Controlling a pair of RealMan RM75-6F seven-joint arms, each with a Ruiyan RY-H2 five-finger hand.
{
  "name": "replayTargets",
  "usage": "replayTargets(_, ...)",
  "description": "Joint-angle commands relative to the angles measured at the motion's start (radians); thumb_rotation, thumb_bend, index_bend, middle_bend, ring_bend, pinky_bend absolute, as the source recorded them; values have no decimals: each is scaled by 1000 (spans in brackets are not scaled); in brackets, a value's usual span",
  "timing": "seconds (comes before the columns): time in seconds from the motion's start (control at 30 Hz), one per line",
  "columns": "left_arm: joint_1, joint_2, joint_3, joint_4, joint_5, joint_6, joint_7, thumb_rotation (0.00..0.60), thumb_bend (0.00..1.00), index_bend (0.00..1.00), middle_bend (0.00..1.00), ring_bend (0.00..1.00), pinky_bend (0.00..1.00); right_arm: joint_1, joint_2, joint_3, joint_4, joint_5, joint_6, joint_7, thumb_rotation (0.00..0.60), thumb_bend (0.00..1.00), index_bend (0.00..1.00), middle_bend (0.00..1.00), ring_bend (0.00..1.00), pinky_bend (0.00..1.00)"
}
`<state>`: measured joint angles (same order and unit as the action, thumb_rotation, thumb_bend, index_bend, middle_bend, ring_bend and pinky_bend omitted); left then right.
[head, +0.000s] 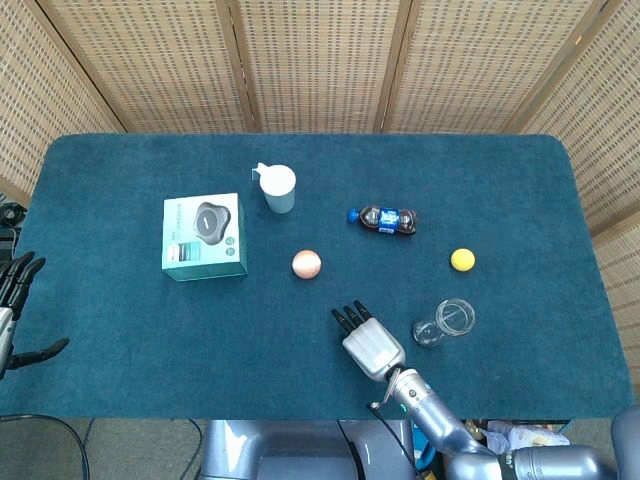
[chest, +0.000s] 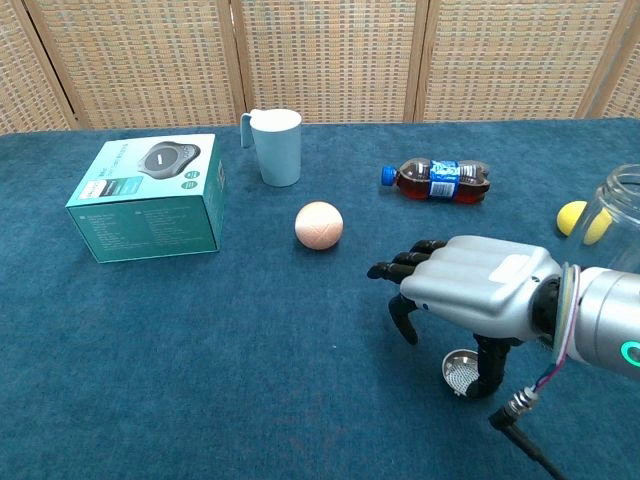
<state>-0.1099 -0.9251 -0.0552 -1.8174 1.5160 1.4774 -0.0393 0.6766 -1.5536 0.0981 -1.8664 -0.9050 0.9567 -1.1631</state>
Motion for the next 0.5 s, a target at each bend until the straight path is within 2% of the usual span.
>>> replayTargets(0.03,-1,0,0,-1,0,-1,1,600,107,0,0,0,0,16,4,-16,-5,21,19,13,600,160,454,0,0,0)
replayTargets(0.43,-4,-3,-1,-4,-7,-7,12,600,107,0,0,0,0,40,21,-53,-3,64,59,77,600,269,532,0,0,0)
replayTargets(0.5,-4,-4,-1,-4,-7,-7,16,600,108,0,0,0,0,43,21,-60,9,57,59,92,600,312,540,0,0,0)
